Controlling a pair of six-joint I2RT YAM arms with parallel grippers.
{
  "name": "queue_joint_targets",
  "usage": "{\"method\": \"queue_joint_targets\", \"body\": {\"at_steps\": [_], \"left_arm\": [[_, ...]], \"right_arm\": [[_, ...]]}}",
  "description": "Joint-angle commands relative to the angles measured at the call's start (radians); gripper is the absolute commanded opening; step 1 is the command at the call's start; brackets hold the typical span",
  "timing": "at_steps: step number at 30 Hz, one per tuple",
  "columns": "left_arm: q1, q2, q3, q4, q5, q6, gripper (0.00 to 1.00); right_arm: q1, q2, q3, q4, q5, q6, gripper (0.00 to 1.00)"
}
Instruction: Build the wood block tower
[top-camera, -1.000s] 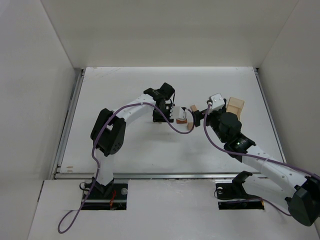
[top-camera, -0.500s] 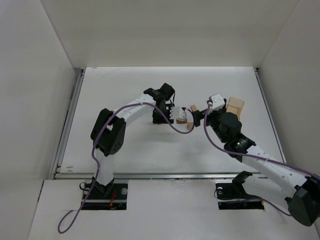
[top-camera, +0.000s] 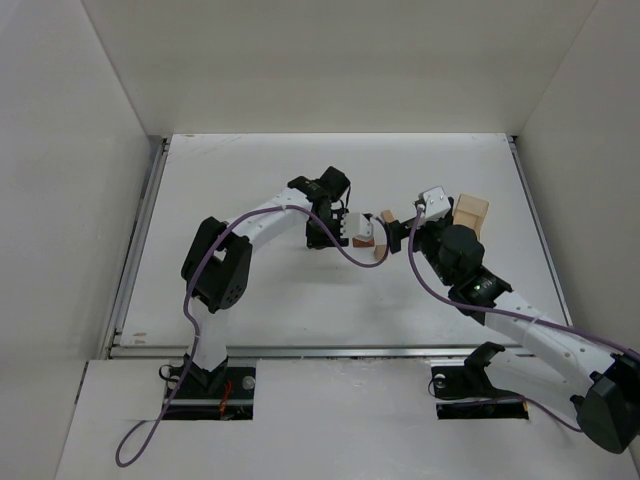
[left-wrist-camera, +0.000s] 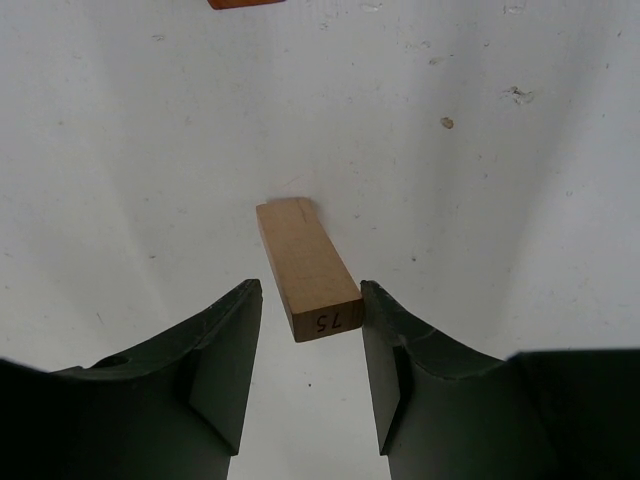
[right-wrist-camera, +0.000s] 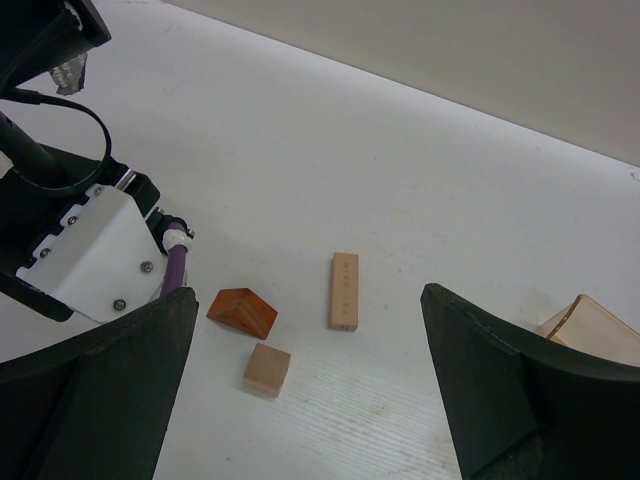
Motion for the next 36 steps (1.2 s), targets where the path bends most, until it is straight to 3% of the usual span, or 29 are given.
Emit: {"method": "queue_joint_targets", "body": {"at_steps": [1,15,36], "left_arm": [[-0.006,-0.024,0.031,-0.016,0.011,-0.021,0.41],[-0.006,-0.024,0.049,-0.007,0.002,-0.040,0.55],[0.013,-0.015,0.060,0.035,-0.027,-0.058,0.55]], "right_arm": [[0.001,-0.022,0.008,0.024,-0.007,0.011,1.00],[0.001,-0.022,0.008,0.024,-0.016,0.011,1.00],[0.001,-0.022,0.017,0.005,-0.036,0.011,1.00]]}}
